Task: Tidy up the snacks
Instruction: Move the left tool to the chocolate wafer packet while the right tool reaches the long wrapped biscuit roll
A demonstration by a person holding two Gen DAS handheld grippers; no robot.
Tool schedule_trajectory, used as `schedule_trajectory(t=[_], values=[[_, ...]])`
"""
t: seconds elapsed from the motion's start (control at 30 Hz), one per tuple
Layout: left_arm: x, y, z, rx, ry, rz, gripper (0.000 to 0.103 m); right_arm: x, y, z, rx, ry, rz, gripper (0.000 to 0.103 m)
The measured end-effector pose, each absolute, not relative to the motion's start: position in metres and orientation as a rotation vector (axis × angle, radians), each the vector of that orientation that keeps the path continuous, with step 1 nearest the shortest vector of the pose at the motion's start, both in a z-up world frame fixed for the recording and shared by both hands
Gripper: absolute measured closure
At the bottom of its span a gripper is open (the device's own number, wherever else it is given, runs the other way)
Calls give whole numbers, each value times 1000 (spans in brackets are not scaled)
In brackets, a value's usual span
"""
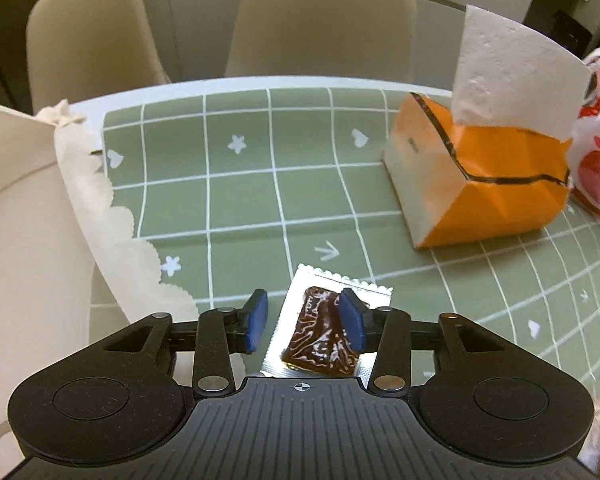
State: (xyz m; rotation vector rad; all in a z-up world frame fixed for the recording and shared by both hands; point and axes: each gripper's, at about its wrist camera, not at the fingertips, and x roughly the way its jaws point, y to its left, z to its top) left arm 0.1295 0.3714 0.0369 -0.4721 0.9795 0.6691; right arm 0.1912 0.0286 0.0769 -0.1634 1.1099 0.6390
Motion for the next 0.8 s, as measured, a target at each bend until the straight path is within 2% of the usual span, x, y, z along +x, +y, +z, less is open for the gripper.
schedule_trajectory(t=[0.07,0.4,0.7,0.8], values=[[132,371,35,-468,974,695,50,192,25,73,-156,1111,622,19],[132,343,40,-469,997,515,54,200,10,81,-113,1096,596,19],[119,290,42,-441,1058,395,55,180,77,80,-171,1075,674,19],[115,290,43,-460,1066,377,56,172,99,72,-143,1102,737,26]])
